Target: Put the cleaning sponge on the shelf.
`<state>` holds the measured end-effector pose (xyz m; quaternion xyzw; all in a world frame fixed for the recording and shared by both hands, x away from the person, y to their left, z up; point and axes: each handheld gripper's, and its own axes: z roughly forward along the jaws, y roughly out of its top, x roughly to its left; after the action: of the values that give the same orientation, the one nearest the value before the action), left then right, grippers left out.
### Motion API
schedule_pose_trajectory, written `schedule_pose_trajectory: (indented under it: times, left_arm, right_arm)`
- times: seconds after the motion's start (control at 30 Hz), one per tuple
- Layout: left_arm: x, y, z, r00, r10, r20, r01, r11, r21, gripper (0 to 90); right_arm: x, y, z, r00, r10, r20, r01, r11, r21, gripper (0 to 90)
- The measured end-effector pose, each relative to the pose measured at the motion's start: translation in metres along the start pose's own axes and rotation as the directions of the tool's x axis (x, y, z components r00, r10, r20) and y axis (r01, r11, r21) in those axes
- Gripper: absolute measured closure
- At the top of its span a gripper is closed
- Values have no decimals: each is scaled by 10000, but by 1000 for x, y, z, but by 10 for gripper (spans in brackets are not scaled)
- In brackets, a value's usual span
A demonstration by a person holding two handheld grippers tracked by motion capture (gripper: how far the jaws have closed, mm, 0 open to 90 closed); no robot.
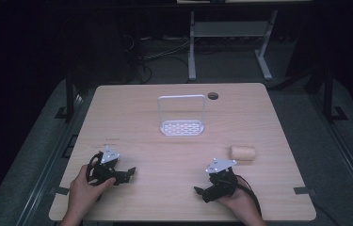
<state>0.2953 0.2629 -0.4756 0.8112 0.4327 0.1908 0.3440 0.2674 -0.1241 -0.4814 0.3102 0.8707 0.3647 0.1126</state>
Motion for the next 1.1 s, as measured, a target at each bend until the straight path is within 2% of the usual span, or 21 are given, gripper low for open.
schedule_pose_trajectory:
  times: [0.5,0.73,1.1]
  left_arm:
    - [0,0,0,10000,1,4,-1,10000,0,127]
    - [0,0,0,10000,-2,2,2,10000,-1,126]
    - [0,0,0,10000,-2,2,2,10000,0,127]
  right_arm:
    - [1,0,-6,9998,11,-183,-12,10000,-25,25]
    - [-1,-2,-20,10000,40,-33,-40,9999,-164,25]
    - [-6,-7,-32,9996,242,152,-239,9995,-192,26]
